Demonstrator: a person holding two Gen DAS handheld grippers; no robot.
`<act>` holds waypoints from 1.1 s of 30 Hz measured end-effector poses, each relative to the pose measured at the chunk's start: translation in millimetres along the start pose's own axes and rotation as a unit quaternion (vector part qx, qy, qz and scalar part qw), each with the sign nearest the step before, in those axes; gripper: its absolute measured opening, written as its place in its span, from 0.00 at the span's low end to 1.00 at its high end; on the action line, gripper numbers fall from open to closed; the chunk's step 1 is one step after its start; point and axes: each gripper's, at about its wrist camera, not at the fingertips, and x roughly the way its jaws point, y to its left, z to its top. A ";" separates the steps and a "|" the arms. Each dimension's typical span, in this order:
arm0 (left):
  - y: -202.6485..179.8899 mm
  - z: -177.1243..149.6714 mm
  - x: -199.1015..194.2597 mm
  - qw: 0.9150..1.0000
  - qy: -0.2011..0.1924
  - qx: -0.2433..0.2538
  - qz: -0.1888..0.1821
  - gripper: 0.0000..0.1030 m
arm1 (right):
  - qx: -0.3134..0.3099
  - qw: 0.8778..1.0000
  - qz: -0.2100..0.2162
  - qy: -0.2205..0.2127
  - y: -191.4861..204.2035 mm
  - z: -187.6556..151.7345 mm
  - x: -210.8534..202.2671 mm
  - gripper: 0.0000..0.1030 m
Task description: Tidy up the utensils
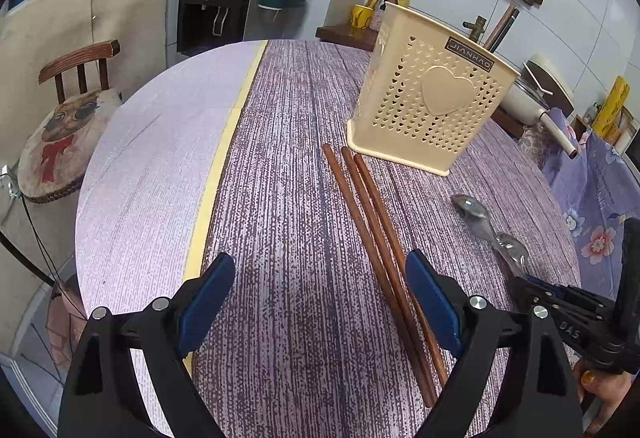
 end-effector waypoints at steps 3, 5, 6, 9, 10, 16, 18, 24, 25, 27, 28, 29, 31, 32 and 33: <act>0.9 -0.2 0.2 1.000 0.002 -0.001 -0.002 0.82 | 0.040 0.997 0.067 -0.013 -2.9 3.2 -5.8 0.07; 1.0 -0.6 -0.5 1.000 0.002 -0.001 -0.002 0.82 | 0.066 0.993 0.094 -0.021 -6.5 5.3 -10.4 0.07; 0.7 -0.7 -0.8 1.000 0.001 0.000 -0.001 0.82 | 0.067 0.993 0.090 -0.029 -6.2 6.1 -14.3 0.05; 0.0 -1.0 -0.3 1.000 0.000 -0.002 -0.002 0.82 | 0.041 0.996 0.057 -0.058 -2.2 6.8 -28.0 0.05; -0.7 -1.0 0.3 1.000 0.001 -0.004 -0.003 0.82 | 0.030 0.996 0.061 -0.055 0.1 6.8 -27.3 0.05; -5.1 -2.0 2.7 1.000 0.003 -0.002 -0.006 0.82 | -0.016 0.996 0.083 -0.020 22.9 0.2 -8.3 0.05; -4.5 -2.0 2.2 1.000 0.003 -0.003 -0.006 0.82 | -0.020 0.996 0.088 -0.014 32.0 -4.2 -1.4 0.07; -1.0 -1.2 1.4 1.000 0.002 -0.003 -0.001 0.82 | -0.025 0.993 0.118 -0.013 43.3 -8.1 -4.7 0.57; -0.8 -1.3 1.8 1.000 0.001 -0.004 0.000 0.82 | -0.030 0.991 0.132 -0.016 44.6 -7.6 -10.7 0.57; 1.0 -1.2 4.0 1.000 0.004 -0.010 -0.001 0.82 | -0.036 0.990 0.137 -0.027 45.7 -7.3 -20.6 0.57; 1.9 -1.3 4.7 1.000 0.006 -0.012 -0.003 0.82 | -0.034 0.990 0.136 -0.029 44.8 -6.8 -23.0 0.57; 2.0 -1.4 5.2 1.000 0.006 -0.013 -0.004 0.82 | -0.031 0.990 0.135 -0.026 42.6 -4.9 -24.3 0.57; 1.7 -2.1 4.7 1.000 0.004 -0.010 -0.003 0.82 | -0.034 0.985 0.171 -0.007 41.5 -5.6 -25.3 0.57; 1.5 -2.4 4.9 1.000 0.004 -0.007 -0.001 0.82 | -0.045 0.979 0.197 0.009 44.0 -5.7 -24.3 0.58; 1.9 -2.5 5.4 1.000 0.005 -0.007 0.000 0.82 | -0.060 0.975 0.212 0.017 48.3 -8.7 -25.3 0.58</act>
